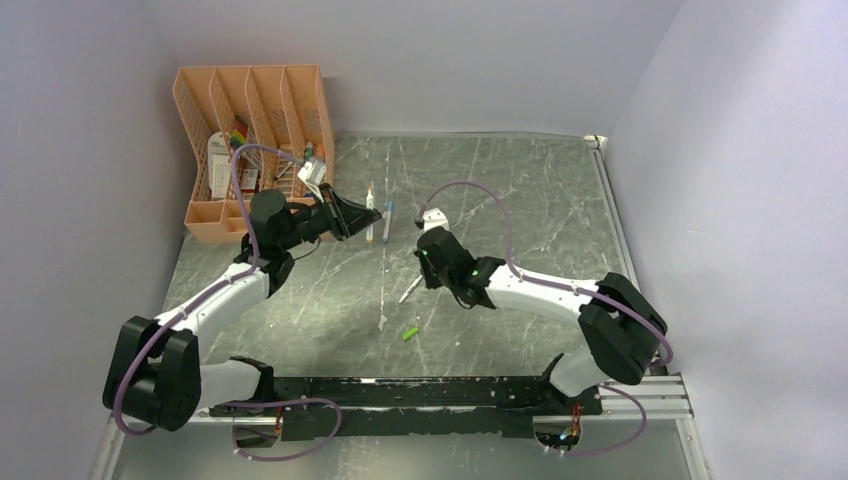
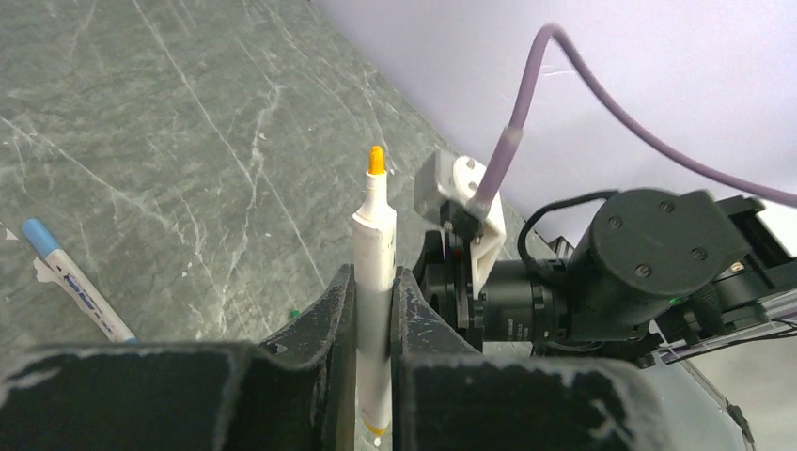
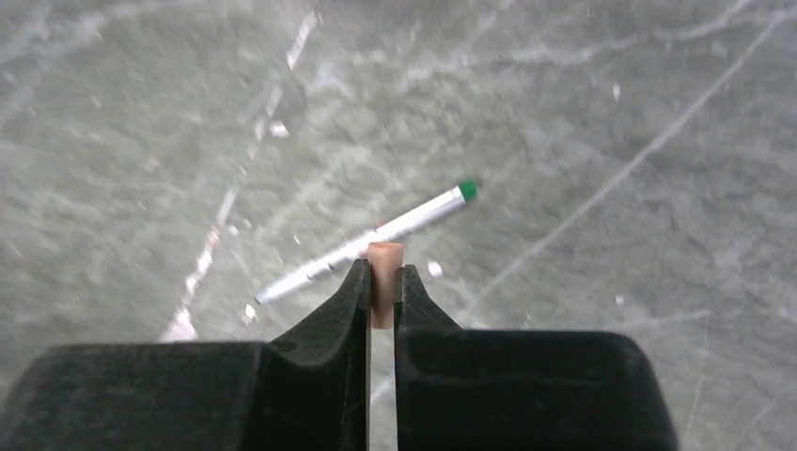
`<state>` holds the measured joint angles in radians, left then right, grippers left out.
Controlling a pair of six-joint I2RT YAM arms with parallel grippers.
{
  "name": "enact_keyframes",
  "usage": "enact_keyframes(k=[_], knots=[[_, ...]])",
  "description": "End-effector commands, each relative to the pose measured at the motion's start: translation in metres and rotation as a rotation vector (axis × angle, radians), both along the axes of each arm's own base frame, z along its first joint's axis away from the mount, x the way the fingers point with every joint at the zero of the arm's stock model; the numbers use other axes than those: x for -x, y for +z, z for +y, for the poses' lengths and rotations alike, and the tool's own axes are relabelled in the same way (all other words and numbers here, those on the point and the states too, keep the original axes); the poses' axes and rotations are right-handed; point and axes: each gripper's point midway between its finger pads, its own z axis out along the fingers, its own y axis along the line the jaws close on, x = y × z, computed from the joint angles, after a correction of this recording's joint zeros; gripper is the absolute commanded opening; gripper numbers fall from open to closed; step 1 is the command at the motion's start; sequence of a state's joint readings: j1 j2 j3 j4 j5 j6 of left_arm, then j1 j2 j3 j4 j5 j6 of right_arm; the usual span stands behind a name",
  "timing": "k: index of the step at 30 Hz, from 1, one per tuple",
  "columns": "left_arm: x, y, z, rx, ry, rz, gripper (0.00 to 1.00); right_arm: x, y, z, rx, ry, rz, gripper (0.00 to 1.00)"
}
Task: Insert the pens into the pen caps
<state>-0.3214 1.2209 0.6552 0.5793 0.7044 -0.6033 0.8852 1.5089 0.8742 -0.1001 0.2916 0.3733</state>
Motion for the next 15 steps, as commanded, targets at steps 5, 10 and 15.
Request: enact_keyframes(k=[5, 10, 15], knots=[[0.0, 0.006, -0.002, 0.032, -0.033, -0.043, 0.07, 0.037, -0.047, -0.037, 0.093, 0.034, 0.095, 0.0], [-0.001, 0.006, -0.002, 0.023, -0.026, -0.039, 0.07, 0.037, -0.05, -0.042, 0.113, 0.031, 0.09, 0.0], [-0.001, 0.004, 0.0, 0.01, -0.015, -0.031, 0.07, 0.034, -0.045, -0.043, 0.124, 0.02, 0.077, 0.33]])
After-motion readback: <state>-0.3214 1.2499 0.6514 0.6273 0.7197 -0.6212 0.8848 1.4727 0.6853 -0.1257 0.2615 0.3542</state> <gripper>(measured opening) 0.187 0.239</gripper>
